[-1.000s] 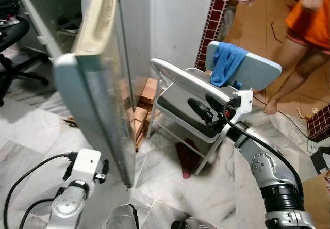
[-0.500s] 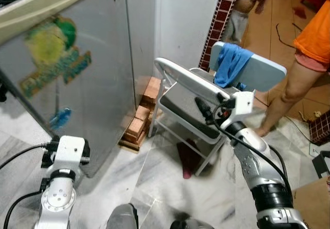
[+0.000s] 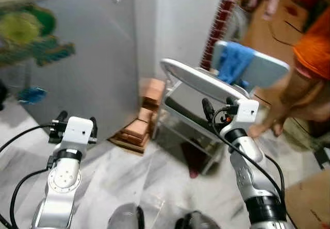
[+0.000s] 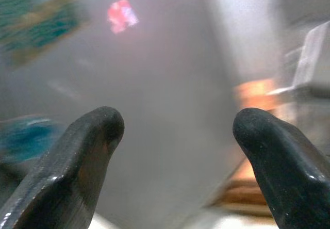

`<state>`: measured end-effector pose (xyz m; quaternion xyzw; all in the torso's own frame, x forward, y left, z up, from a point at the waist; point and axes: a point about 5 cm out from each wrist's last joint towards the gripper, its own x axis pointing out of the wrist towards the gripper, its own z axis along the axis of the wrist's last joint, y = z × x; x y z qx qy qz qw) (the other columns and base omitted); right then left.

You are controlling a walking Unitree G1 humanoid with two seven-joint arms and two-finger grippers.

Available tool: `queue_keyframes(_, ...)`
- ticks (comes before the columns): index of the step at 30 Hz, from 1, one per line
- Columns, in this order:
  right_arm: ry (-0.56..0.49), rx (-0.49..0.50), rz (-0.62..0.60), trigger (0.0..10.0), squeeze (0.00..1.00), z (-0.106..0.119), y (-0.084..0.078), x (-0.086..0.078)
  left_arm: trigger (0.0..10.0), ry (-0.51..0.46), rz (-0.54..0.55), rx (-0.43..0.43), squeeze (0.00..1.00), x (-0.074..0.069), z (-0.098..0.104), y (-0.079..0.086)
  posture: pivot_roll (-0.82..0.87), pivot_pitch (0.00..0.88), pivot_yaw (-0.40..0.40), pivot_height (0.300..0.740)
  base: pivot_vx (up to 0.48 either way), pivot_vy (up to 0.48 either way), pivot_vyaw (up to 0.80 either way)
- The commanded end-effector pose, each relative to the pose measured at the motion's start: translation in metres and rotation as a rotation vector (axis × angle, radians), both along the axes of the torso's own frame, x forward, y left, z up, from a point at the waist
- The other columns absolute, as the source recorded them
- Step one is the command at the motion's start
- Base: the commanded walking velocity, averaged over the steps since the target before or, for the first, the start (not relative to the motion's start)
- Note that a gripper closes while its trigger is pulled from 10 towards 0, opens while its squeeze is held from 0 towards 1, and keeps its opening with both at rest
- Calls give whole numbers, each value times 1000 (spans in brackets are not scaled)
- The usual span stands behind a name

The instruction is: Restocking fridge

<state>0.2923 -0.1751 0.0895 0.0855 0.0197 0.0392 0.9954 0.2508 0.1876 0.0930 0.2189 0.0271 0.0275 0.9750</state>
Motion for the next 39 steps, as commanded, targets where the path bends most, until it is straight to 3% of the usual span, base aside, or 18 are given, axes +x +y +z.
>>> queue_keyframes(1,-24,-8,-20,10000,0,4,1,-1,10000,-14,-22,3,0,6,2,-1,77,78,-54,740,0,480,-406)
queue_keyframes(13,-36,-23,-37,10000,0,7,-2,-2,10000,-32,-85,-32,0,10,2,-16,60,82,-46,740,0,480,-102)
queue_keyframes(16,-34,-13,-36,10000,0,7,-1,-3,10000,-50,-87,-78,0,10,5,-17,59,85,-45,740,0,480,0)
queue_keyframes(22,-4,70,-68,10000,0,4,-1,-7,10000,-67,-72,-253,0,13,11,-20,55,87,-41,740,0,479,0)
queue_keyframes(30,25,159,-89,10000,0,0,2,-11,10000,-65,-98,-367,0,16,16,-25,47,89,-36,740,0,476,0)
queue_keyframes(36,20,169,-116,10000,0,1,-1,-12,10000,-95,-70,-384,0,18,17,-22,46,89,-34,740,0,477,0)
queue_keyframes(39,6,113,-165,10000,0,4,-6,-14,10000,-109,-83,-358,0,19,19,-19,43,88,-28,740,0,480,0)
